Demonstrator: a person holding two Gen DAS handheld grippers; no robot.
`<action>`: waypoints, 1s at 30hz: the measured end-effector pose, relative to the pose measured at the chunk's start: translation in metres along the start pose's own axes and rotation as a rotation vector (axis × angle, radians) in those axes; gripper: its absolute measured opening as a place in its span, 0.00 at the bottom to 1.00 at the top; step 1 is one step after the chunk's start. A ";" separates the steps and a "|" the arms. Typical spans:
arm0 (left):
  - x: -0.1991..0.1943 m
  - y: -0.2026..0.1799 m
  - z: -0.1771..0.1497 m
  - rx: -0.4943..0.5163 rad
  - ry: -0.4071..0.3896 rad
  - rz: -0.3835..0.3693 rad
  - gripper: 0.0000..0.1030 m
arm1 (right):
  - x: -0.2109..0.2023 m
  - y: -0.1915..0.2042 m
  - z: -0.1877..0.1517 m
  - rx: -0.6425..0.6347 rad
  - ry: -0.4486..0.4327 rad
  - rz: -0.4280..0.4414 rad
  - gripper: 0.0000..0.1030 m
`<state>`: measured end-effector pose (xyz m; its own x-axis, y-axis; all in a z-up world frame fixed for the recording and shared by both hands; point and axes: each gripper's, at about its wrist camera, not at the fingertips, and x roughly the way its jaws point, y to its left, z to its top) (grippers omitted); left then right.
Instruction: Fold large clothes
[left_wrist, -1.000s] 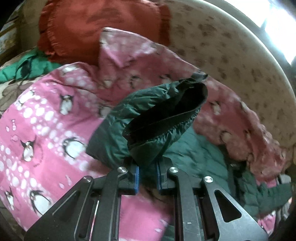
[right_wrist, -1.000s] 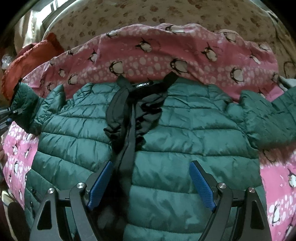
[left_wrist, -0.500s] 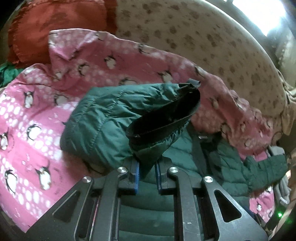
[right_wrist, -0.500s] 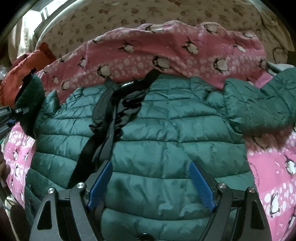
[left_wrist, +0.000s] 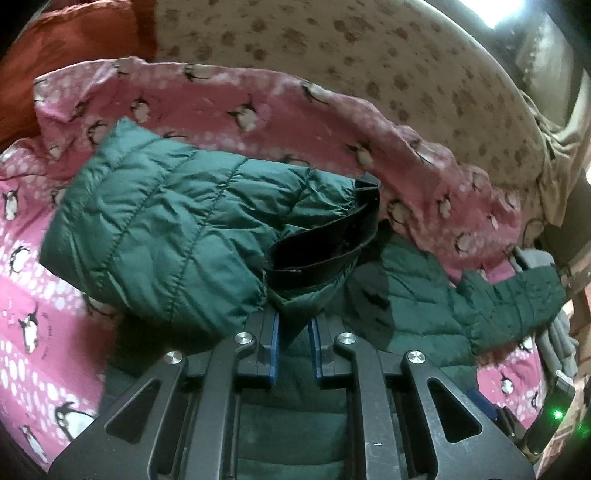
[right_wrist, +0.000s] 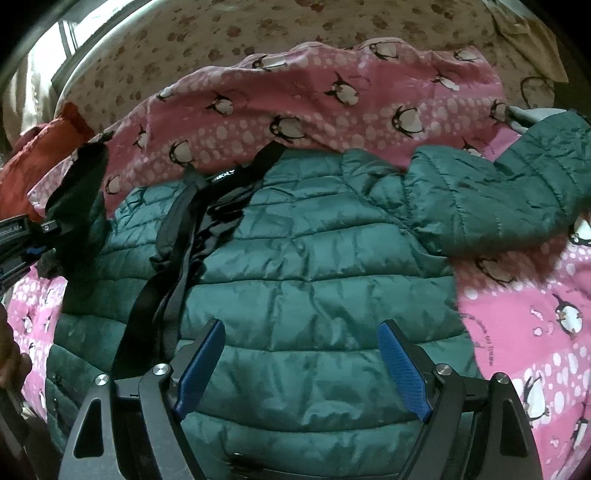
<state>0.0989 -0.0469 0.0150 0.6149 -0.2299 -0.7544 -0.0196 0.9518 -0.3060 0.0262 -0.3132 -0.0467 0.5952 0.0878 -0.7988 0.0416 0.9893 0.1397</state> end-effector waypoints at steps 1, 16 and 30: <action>0.002 -0.003 -0.001 0.003 0.005 -0.003 0.12 | -0.001 -0.002 0.000 0.002 -0.001 -0.006 0.81; 0.052 -0.059 -0.025 0.059 0.125 -0.045 0.12 | -0.006 -0.022 0.013 0.020 -0.028 -0.060 0.81; 0.058 -0.063 -0.043 0.110 0.193 -0.143 0.44 | -0.001 -0.039 0.007 0.126 0.013 0.002 0.81</action>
<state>0.1016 -0.1292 -0.0347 0.4429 -0.3879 -0.8083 0.1489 0.9208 -0.3604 0.0296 -0.3527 -0.0475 0.5851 0.0922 -0.8057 0.1415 0.9667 0.2133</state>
